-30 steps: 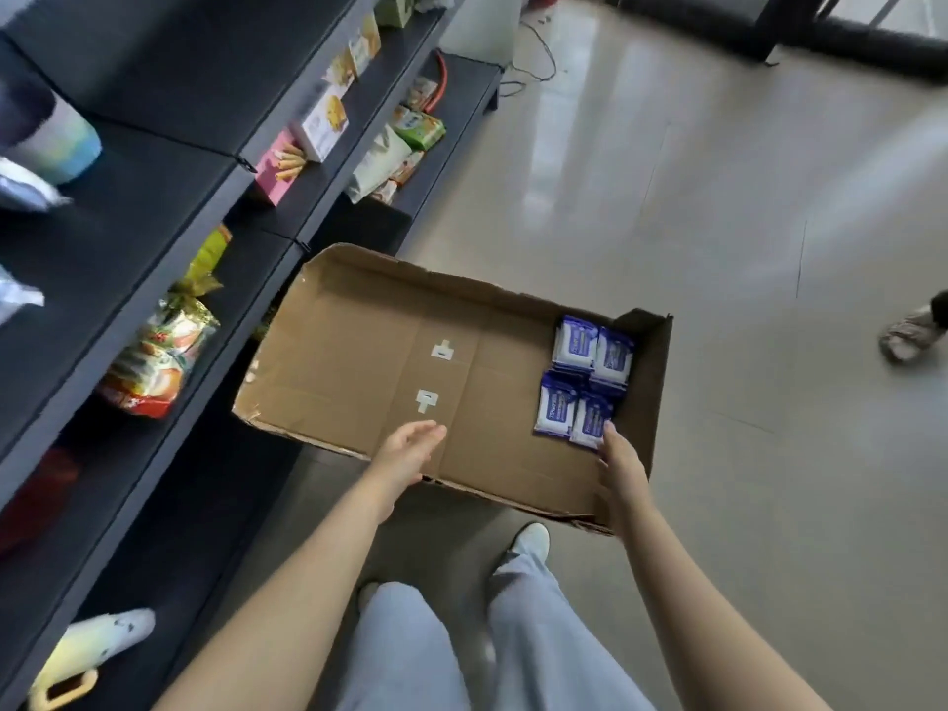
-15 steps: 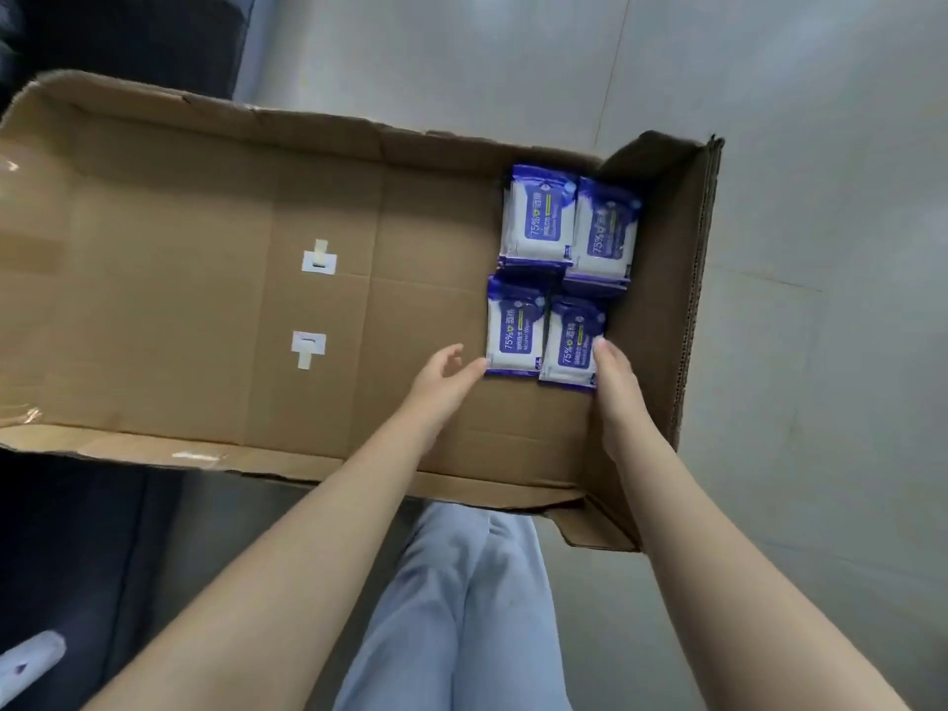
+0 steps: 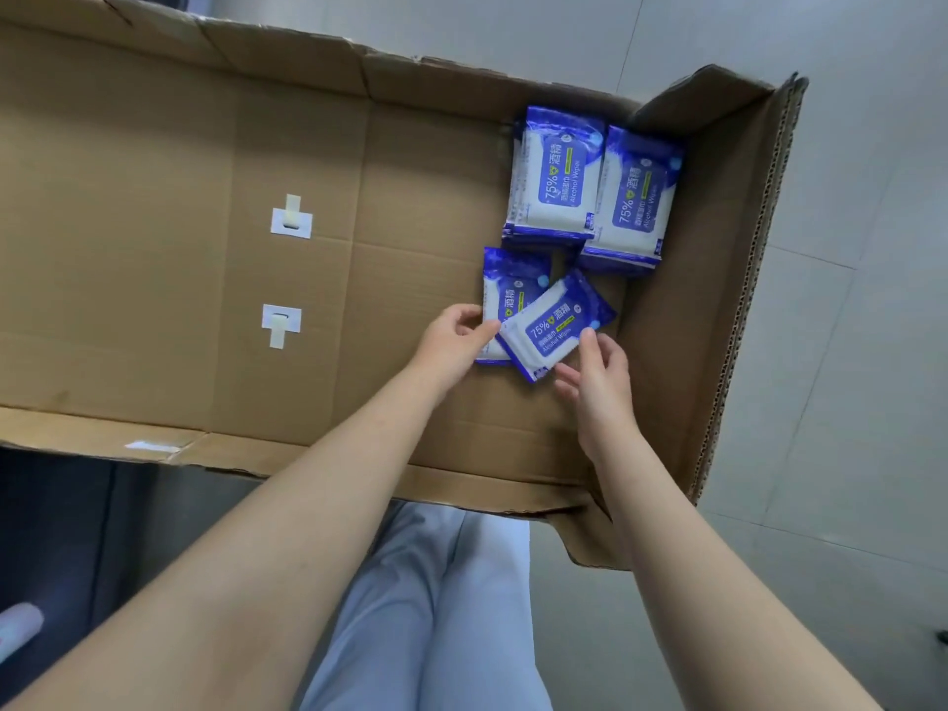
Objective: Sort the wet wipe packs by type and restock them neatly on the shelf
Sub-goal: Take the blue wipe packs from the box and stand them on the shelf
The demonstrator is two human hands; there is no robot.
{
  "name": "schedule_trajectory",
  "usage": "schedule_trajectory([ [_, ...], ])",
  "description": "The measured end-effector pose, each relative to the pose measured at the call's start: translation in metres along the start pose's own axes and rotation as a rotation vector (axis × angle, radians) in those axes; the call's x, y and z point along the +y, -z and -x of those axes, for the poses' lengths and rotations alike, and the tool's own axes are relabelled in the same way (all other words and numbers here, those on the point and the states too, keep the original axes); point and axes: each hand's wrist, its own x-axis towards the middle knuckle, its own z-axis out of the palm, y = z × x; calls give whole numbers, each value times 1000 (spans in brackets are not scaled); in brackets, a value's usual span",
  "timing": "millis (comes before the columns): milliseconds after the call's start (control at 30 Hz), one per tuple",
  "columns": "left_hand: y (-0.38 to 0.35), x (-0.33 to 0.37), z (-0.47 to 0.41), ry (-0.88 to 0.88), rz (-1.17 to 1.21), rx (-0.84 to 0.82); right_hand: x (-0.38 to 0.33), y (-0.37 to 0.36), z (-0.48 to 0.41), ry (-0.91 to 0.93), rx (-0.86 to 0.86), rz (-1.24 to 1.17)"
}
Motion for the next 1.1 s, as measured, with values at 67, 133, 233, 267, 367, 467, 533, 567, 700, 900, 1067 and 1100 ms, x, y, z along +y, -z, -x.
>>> schedule_trajectory([
  [67, 0, -6, 1, -6, -8, -10, 1, -9, 2, -23, 26, 14],
  [133, 1, -12, 3, -13, 2, 4, 0, -16, 2, -52, 50, 7],
  [233, 2, -23, 7, -16, 21, 14, -2, -20, 1, -105, 68, -7],
  [267, 2, -27, 8, -11, 41, 17, -2, -20, 0, -112, 60, -12],
  [367, 3, -32, 14, 14, 133, 17, -4, -19, -2, -147, -6, -41],
  [467, 10, -29, 34, 42, 232, 40, -11, -11, 9, -153, -60, -134],
  [533, 21, -27, 58, 36, 288, 63, -21, 1, 29, -142, -93, -199],
  [567, 28, -25, 75, 21, 314, 63, -28, 9, 43, -128, -116, -201],
  [700, 67, -7, 171, -60, 470, 105, -70, 36, 131, -19, -273, -161],
  [900, 127, 26, 340, -155, 840, 229, -129, 46, 299, 101, -646, -269],
  [1067, 175, 18, 438, -204, 1106, 359, -149, 8, 404, 111, -818, -183],
  [1100, 186, 13, 455, -214, 1138, 387, -150, -5, 419, 124, -836, -152],
])
